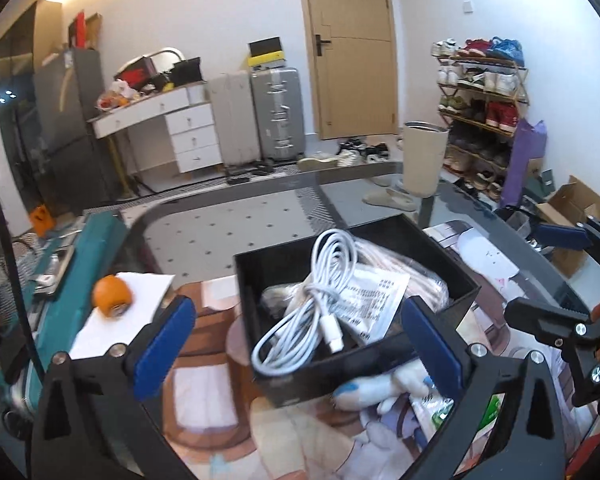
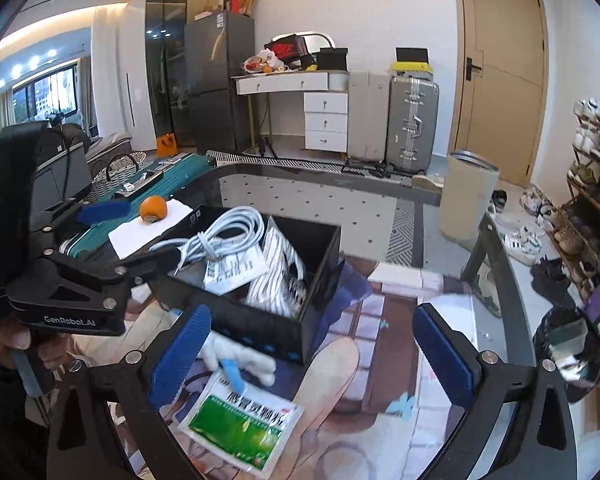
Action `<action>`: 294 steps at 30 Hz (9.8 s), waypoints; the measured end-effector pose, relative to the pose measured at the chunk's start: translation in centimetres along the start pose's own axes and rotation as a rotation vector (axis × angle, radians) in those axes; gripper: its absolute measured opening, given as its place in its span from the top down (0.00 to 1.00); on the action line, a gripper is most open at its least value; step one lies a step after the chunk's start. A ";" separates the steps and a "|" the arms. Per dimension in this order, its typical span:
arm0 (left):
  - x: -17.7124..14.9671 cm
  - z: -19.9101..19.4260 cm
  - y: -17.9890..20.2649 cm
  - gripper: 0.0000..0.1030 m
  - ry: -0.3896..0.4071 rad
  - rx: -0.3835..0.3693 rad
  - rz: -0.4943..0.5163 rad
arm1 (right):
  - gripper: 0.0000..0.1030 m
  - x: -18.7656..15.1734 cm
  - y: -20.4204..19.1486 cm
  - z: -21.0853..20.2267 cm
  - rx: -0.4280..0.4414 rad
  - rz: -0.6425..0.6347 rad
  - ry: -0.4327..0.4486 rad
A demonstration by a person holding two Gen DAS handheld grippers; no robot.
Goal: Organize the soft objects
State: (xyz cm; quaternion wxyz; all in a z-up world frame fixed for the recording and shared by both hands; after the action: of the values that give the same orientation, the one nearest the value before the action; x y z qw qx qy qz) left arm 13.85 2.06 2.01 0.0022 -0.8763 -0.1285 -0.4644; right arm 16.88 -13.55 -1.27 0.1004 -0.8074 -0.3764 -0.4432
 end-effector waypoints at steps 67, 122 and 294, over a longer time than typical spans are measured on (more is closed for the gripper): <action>-8.6 -0.5 -4.7 0.00 -0.205 0.103 -0.084 | 0.01 -8.1 -4.6 5.3 0.044 0.020 -0.333; -8.9 1.3 0.0 0.00 -0.280 -0.030 -0.099 | 0.74 -6.9 -3.2 -1.2 0.105 -0.011 -0.160; 2.2 3.4 -0.7 0.77 -0.167 -0.198 -0.128 | 0.36 3.9 -0.1 7.0 0.086 -0.002 -0.061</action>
State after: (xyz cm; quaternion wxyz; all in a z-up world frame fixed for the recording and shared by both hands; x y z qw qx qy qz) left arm 17.59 3.68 1.79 -0.1248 -0.8977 -0.1374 -0.3996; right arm 22.56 -8.01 -2.31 0.1231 -0.8150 -0.3988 -0.4020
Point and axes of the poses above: each gripper's, at about its wrist camera, not at the fingertips, and z roughly the way its jaws point, y to its right, x to its top, the point moved 6 cm from there along z, roughly the way its jaws point, and after that the axes turned 14 degrees about -z, right-handed, at the moved point
